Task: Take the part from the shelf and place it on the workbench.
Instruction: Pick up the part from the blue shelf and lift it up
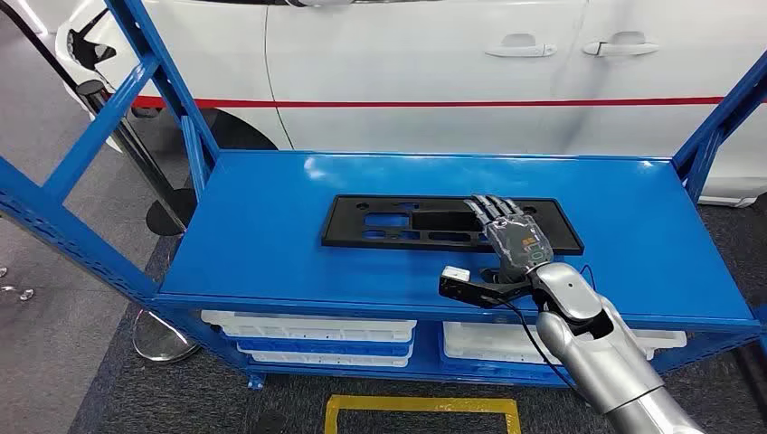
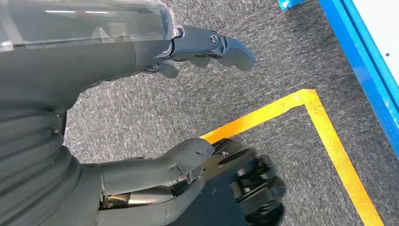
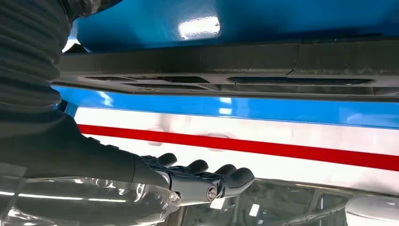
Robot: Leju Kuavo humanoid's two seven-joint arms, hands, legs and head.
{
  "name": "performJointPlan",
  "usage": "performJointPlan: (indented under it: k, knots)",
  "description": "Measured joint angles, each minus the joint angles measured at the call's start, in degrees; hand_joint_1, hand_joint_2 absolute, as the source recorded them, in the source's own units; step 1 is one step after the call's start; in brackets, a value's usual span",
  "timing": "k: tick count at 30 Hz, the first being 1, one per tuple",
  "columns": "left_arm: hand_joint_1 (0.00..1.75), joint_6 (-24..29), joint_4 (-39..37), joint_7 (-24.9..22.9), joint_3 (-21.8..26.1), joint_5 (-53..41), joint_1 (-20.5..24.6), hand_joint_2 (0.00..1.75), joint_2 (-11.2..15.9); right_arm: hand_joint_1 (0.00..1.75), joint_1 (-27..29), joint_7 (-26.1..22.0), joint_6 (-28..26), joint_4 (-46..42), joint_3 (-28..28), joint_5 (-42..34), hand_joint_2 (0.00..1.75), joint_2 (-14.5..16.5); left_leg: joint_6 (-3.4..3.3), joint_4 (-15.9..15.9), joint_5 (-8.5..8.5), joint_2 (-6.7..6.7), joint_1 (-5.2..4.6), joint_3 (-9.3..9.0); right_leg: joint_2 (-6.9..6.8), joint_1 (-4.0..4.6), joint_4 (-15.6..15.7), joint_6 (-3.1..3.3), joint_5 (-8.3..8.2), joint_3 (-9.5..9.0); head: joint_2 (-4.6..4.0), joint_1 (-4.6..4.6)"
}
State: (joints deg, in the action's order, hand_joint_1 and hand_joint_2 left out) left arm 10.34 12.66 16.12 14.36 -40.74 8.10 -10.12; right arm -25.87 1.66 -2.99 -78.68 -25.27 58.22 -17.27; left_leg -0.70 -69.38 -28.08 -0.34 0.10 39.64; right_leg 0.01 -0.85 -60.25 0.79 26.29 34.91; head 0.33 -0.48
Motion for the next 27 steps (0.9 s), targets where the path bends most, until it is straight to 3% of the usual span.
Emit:
performJointPlan:
  k: [4,8,10,12,13,14,15,17,19,23,25,27]
  knots:
    - [0.0,0.0,0.0,0.0,0.0,0.0,0.1,1.75,0.0,0.0,0.0,0.0,0.0,0.1,0.0,0.0,1.75,0.0,-1.06,9.3,2.86,-0.02,-0.61,-4.51,0.04,0.07,0.1,-0.39,-0.01,0.0,0.0,0.02]
    - [0.0,0.0,0.0,0.0,0.0,0.0,0.1,1.75,0.0,0.0,0.2,0.2,-0.1,0.2,0.0,0.0,1.75,0.0,-1.93,11.4,3.43,0.01,-0.65,-5.35,-0.03,-0.11,0.1,-1.58,0.19,0.04,0.0,0.02]
    - [0.0,0.0,0.0,0.0,0.0,0.0,0.2,1.75,0.0,0.0,0.2,0.2,-0.1,0.2,-0.1,0.0,1.75,0.0,-2.39,12.4,4.0,0.1,-0.37,-5.84,-0.02,-0.04,-3.3,-1.87,2.47,1.57,0.0,0.07]
    - [0.0,0.0,0.0,0.0,0.0,-0.1,0.2,1.75,0.0,0.0,0.5,0.2,-0.1,0.4,-0.1,0.1,1.75,0.0,-2.6,12.5,4.03,0.11,-0.47,-5.86,0.01,-0.03,-9.9,-2.07,5.69,4.78,0.0,0.09]
    - [0.0,0.0,0.0,0.0,0.0,-0.1,0.2,1.75,0.0,0.0,0.7,0.3,-0.1,0.5,-0.1,0.2,1.75,0.0,-2.63,12.5,4.0,0.11,-0.47,-5.85,0.01,-0.1,-12.6,-2.23,6.51,6.13,0.0,0.09]
    - [0.0,0.0,0.0,0.0,0.0,-0.1,0.1,1.75,-0.1,0.0,0.9,0.3,-0.1,0.6,-0.1,0.3,1.75,0.0,-2.63,12.4,3.93,0.1,-0.45,-5.83,-0.01,-0.24,-13.3,-2.41,6.16,6.54,0.0,0.07]
    - [0.0,0.0,0.0,-0.1,0.0,-0.2,0.1,1.75,-0.1,0.0,0.9,0.3,0.0,0.7,-0.1,0.3,1.75,0.0,-2.53,12.2,3.84,0.09,-0.4,-5.82,-0.03,-0.44,-12.1,-2.6,4.87,6.0,0.0,0.08]
    - [0.0,0.0,0.0,-0.1,0.0,-0.4,0.1,1.75,-0.1,0.0,0.8,0.3,0.0,0.9,-0.1,0.5,1.75,0.0,-2.08,11.5,3.39,0.03,-0.26,-5.71,-0.08,-0.87,-5.7,-2.91,1.42,2.74,0.0,0.08]
    - [0.0,0.0,0.0,-0.1,0.0,-0.5,0.2,1.75,-0.2,0.0,0.5,0.3,0.0,1.0,-0.2,0.5,1.75,0.1,-1.41,10.4,2.8,-0.03,-0.35,-5.29,0.02,-0.83,-1.0,-2.6,0.08,0.49,0.0,0.07]
    - [0.0,0.0,0.0,-0.2,0.0,-0.5,0.2,1.75,-0.2,0.0,0.2,0.4,0.1,1.5,-0.3,0.6,1.75,0.2,-0.49,9.0,2.07,0.01,-0.39,-4.8,0.21,-0.51,-0.3,-1.11,0.13,0.29,0.0,0.07]
    - [0.0,0.0,0.0,-0.1,0.0,-0.5,0.2,1.75,-0.2,0.0,-0.1,0.5,0.1,1.6,-0.4,0.6,1.75,0.3,0.03,4.9,-0.19,0.09,-0.23,-3.32,0.1,-0.6,-0.1,-0.52,0.05,0.13,0.0,0.06]
    - [0.0,0.0,0.0,-0.2,0.0,-0.5,0.2,1.75,-0.2,0.0,-0.2,0.5,0.1,1.7,-0.5,0.6,1.75,0.3,0.46,-1.7,-3.5,0.11,0.0,-0.34,0.01,-0.44,-0.1,-0.16,0.1,0.06,0.0,0.05]
